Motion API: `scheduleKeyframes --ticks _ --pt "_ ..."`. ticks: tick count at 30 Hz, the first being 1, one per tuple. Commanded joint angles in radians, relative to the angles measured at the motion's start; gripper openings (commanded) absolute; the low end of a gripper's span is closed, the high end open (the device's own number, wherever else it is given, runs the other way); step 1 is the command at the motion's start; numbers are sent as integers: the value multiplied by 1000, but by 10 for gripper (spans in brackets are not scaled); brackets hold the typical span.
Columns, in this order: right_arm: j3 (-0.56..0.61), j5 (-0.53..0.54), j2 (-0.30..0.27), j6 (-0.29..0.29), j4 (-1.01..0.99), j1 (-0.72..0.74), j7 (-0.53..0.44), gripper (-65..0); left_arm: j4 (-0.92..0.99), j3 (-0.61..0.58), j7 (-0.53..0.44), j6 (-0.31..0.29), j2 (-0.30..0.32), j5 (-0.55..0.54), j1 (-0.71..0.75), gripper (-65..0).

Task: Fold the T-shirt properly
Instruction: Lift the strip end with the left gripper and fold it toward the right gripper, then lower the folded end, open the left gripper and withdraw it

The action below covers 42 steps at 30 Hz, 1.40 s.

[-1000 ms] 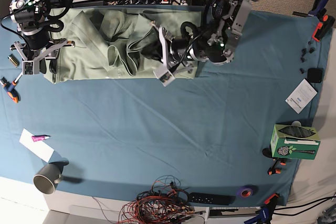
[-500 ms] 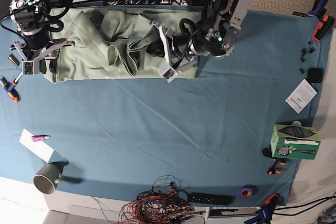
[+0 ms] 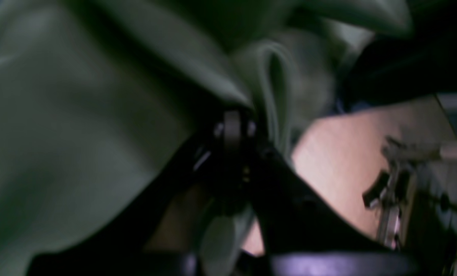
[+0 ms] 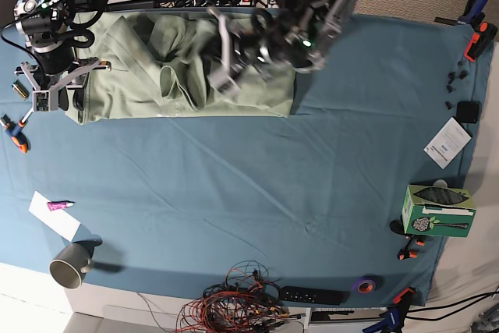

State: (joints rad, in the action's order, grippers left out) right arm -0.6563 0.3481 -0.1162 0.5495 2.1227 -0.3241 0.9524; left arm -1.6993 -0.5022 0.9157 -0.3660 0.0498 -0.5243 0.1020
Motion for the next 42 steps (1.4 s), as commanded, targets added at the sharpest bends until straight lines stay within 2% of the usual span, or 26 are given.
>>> scheduleKeyframes --ticks 1,5,9,14,15,18,20,24,31,34,37,40,42 --pt "-5 10 -11 -1 16 6 -29 -453 -15 -32 -15 -8 -20 -21 -11 -650" --pt "-5 10 -11 -1 16 6 -29 -453 -15 -132 -19 -51 -55 -21 -11 -650" --pt "-5 10 -11 -1 16 5 -29 -453 -15 -178 -19 -101 -70 -17 -19 -650" --pt "-5 10 -11 -1 16 6 -29 -453 -16 -166 -18 -102 -69 29 -19 -650" --pt "-5 10 -11 -1 16 6 -29 -453 -16 -158 -18 -95 -69 50 -19 -650" --pt "-5 10 -11 -1 16 6 -29 -453 -24 -130 -19 14 -69 145 -21 -650" --pt "-5 10 -11 -1 16 6 -29 -453 -30 -108 -19 57 -68 201 -28 -650" --pt "-5 10 -11 -1 16 6 -29 -453 -31 -61 -19 82 -64 216 -39 -650" --pt "-5 10 -11 -1 16 5 -29 -453 -31 -25 -21 82 -66 218 -35 -650" --pt "-5 10 -11 -1 16 5 -29 -453 -31 -26 -69 87 -73 219 -36 -650" --pt "-5 10 -11 -1 16 5 -29 -453 -31 -25 -118 125 -100 279 -35 -650" --pt "-5 10 -11 -1 16 5 -29 -453 -31 -24 -195 206 -133 363 -39 -650" --pt "-5 10 -11 -1 16 5 -27 -453 -31 -25 -200 212 -147 367 -44 -650"
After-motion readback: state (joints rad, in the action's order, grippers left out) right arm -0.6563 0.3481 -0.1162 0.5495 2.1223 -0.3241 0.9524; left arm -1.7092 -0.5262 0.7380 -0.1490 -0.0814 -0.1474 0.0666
